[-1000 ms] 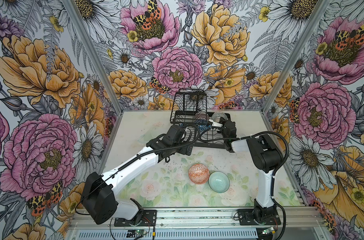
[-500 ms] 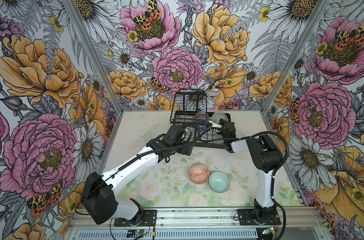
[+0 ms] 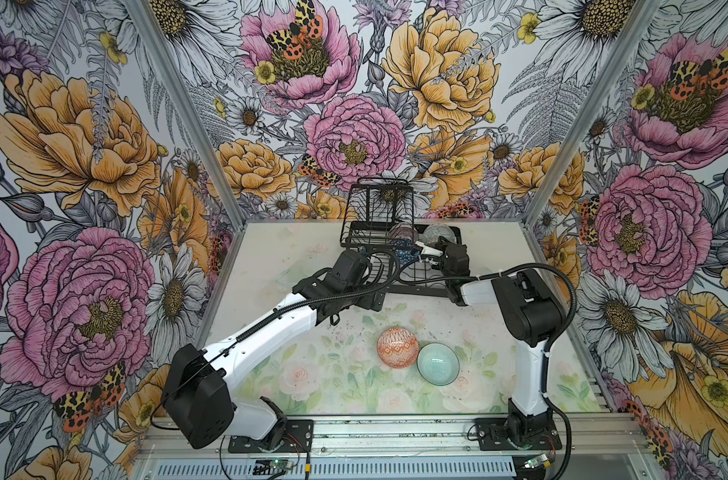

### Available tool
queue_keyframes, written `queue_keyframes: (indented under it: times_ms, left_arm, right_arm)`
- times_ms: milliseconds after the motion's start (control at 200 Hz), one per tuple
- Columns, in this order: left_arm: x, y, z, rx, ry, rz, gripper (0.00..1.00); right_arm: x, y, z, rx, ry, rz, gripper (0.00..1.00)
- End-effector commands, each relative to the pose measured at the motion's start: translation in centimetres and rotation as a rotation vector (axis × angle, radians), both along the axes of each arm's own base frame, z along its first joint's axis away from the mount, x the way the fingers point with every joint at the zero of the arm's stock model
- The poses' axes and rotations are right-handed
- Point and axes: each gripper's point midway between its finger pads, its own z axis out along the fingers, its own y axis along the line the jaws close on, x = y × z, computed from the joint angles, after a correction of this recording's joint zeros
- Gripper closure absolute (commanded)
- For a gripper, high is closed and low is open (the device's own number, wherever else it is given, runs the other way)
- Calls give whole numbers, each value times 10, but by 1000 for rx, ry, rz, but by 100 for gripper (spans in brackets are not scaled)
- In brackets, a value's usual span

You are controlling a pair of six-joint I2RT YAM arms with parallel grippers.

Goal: Load the bowls into the dish rack
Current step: 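Lower the brown-white bowl beside the green-white bowl in the rack with the right gripper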

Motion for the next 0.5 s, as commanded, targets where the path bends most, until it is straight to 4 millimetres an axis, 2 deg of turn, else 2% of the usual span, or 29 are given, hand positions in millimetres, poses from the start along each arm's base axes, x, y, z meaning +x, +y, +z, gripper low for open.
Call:
queue_keyframes:
  times_ms: [0,285,425,495]
  left_arm:
    - [0,7,7,-4,-19,14,1]
    - [0,10,10,-7,-31,21,1]
    - [1,12,8,-2,-29,21,1]
    - [1,12,7,-1,-25,21,1]
  right_arm:
    - [0,3,28,34,-43,-1,58]
    - [-14,2,47,78,-51,0,21]
    - [-31,1,65,131,-38,-18,4]
    - [-42,2,72,152,-30,-26,1]
